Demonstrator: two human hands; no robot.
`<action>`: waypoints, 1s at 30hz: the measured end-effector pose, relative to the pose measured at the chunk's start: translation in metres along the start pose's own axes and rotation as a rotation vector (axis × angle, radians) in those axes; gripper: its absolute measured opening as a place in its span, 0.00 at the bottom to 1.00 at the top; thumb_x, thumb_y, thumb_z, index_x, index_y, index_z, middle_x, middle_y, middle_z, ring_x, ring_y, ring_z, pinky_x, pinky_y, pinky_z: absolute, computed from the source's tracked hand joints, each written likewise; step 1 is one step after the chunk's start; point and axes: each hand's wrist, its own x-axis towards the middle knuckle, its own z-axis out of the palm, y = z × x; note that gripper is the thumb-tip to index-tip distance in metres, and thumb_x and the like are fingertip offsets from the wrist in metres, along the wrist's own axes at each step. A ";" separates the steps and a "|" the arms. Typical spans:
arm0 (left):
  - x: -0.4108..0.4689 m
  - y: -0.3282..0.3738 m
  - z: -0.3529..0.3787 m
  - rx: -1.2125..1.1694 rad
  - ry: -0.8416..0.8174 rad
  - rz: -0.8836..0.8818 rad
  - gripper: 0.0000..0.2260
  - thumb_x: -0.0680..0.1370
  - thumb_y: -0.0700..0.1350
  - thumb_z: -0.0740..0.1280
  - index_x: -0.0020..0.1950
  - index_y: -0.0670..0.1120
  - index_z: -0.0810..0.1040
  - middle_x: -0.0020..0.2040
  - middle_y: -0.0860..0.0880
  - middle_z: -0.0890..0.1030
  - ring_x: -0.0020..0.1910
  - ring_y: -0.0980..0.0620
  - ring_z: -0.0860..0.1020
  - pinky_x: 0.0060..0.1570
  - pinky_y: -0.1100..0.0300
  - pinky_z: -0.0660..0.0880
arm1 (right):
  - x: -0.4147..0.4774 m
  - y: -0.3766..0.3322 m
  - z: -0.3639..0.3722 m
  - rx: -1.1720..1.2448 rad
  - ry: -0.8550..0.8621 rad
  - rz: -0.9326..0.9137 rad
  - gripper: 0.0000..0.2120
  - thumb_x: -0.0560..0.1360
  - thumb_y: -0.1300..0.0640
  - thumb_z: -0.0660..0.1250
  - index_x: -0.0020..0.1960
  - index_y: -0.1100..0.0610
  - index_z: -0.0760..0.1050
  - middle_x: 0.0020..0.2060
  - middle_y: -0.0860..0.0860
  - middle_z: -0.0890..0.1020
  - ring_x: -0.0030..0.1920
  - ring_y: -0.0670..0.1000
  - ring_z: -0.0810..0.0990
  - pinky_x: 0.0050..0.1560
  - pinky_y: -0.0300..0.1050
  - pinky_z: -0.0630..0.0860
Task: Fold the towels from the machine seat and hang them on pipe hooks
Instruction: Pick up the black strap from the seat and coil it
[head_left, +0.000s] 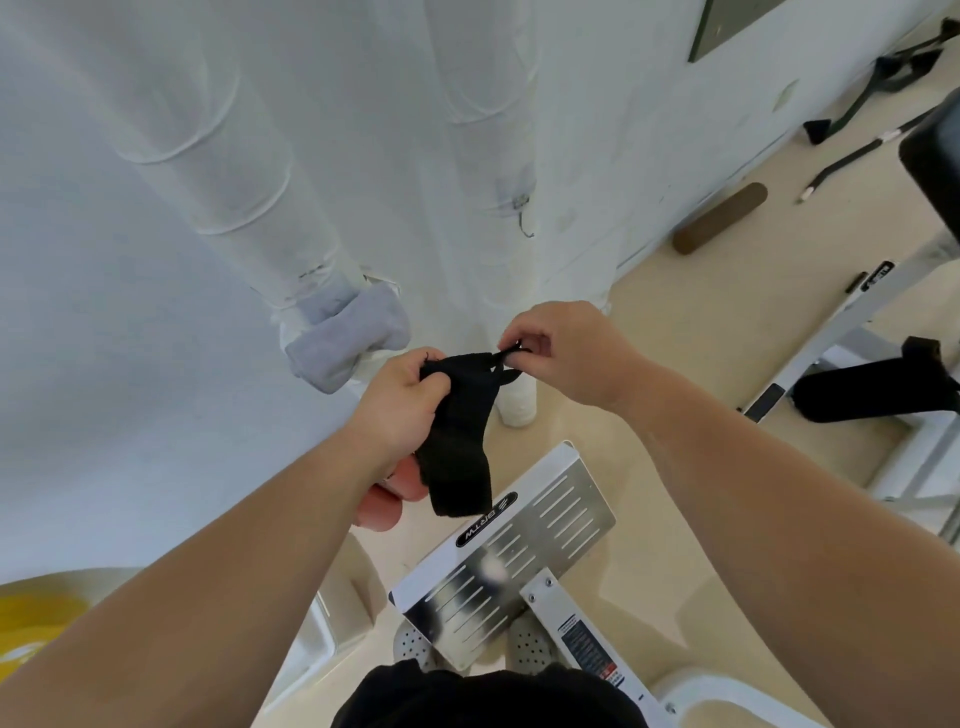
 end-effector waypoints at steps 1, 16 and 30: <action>0.002 0.001 0.001 0.010 -0.002 0.011 0.07 0.78 0.35 0.60 0.45 0.40 0.77 0.35 0.46 0.74 0.35 0.51 0.71 0.36 0.57 0.67 | 0.002 0.003 -0.002 -0.064 -0.017 -0.025 0.03 0.74 0.57 0.74 0.47 0.53 0.84 0.36 0.50 0.81 0.39 0.47 0.76 0.46 0.46 0.76; 0.029 0.016 0.025 -0.018 -0.037 0.045 0.10 0.79 0.37 0.60 0.47 0.46 0.80 0.37 0.51 0.78 0.35 0.57 0.74 0.36 0.63 0.70 | 0.007 0.035 -0.025 -0.260 0.028 0.192 0.06 0.73 0.53 0.68 0.41 0.55 0.78 0.34 0.49 0.79 0.36 0.51 0.76 0.37 0.44 0.70; 0.091 -0.003 0.053 -0.004 -0.004 0.027 0.08 0.79 0.37 0.60 0.49 0.44 0.79 0.37 0.48 0.77 0.35 0.53 0.73 0.31 0.66 0.69 | 0.025 0.076 -0.019 0.337 -0.008 0.360 0.10 0.68 0.68 0.72 0.40 0.53 0.82 0.29 0.48 0.75 0.29 0.43 0.71 0.34 0.31 0.69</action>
